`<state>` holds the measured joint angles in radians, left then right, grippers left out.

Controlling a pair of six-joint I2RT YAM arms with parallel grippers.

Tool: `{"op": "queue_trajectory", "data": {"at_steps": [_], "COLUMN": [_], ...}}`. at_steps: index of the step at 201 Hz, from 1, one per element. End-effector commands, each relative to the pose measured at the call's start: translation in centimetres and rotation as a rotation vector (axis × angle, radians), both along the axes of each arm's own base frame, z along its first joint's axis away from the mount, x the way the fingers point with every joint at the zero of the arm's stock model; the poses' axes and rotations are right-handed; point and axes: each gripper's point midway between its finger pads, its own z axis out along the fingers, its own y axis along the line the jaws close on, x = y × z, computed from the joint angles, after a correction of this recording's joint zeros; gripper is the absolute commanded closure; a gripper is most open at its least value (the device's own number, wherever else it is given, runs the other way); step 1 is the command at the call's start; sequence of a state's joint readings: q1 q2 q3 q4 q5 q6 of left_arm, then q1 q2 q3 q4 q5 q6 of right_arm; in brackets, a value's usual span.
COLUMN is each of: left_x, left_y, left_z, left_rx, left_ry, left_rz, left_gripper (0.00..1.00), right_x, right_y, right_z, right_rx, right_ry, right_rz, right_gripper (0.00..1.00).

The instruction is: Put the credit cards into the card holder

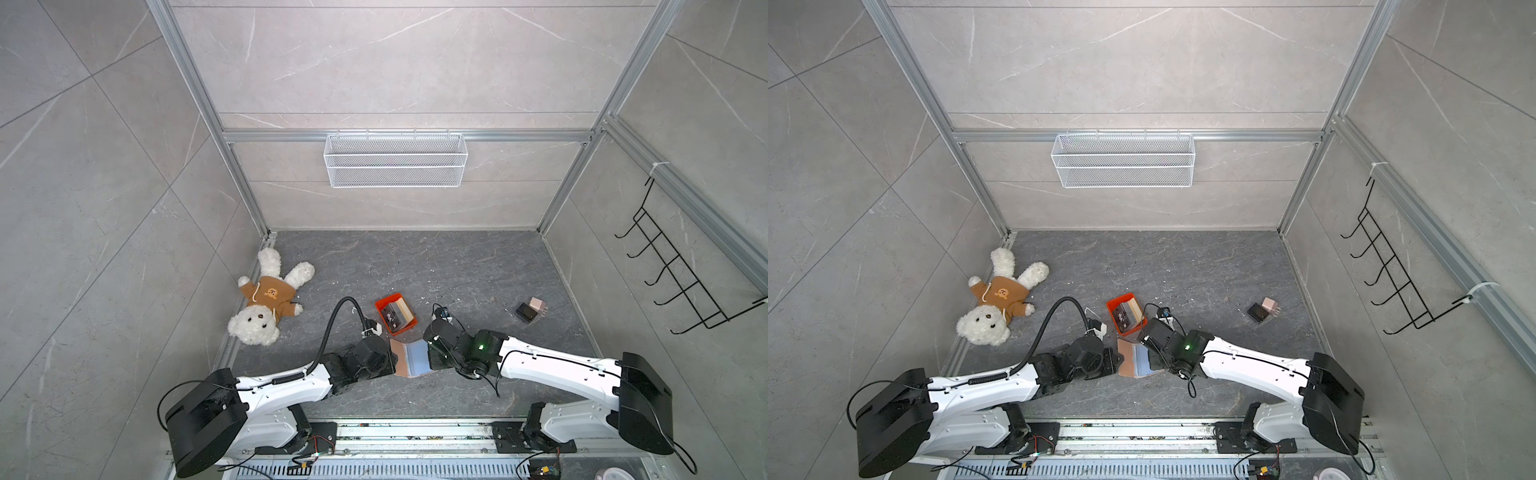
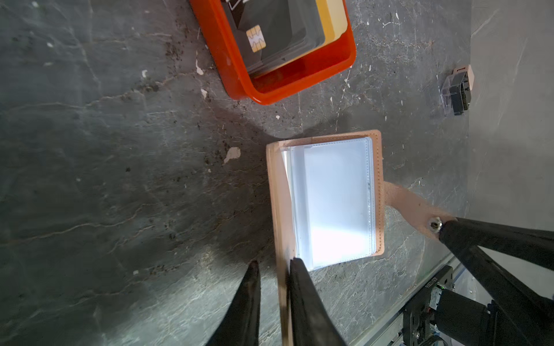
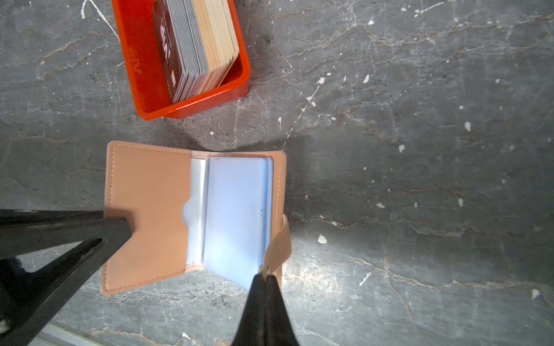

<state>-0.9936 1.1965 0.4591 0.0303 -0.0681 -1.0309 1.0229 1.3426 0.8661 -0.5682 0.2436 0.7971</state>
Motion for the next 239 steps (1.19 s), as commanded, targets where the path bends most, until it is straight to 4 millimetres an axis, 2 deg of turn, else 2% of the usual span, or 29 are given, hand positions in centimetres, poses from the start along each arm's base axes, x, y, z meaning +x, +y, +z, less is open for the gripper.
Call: {"op": "queue_trajectory", "data": {"at_steps": [1,74,138,239], "left_x": [0.3,0.5,0.5,0.0], "left_y": [-1.0,-2.3,-2.1,-1.2], "left_z": [1.5,1.8,2.1,3.2], "left_rx": [-0.028,-0.036,-0.03,-0.021], "left_ry": [-0.045,-0.037,-0.031,-0.027], "left_rz": [-0.058,-0.09,-0.081,-0.073], "left_gripper": [0.79,0.91,1.0,1.0], "right_x": [0.0,0.0,-0.4,-0.7], "right_y": [-0.1,-0.2,-0.6,-1.4], "right_z": [-0.4,-0.6,-1.3,-2.0], "right_rx": [0.004,0.001,-0.002,-0.005], "right_ry": [-0.004,0.0,0.013,0.019], "right_rz": [-0.02,-0.028,-0.043,-0.06], "right_gripper": [0.99,0.98,0.98,0.97]}}
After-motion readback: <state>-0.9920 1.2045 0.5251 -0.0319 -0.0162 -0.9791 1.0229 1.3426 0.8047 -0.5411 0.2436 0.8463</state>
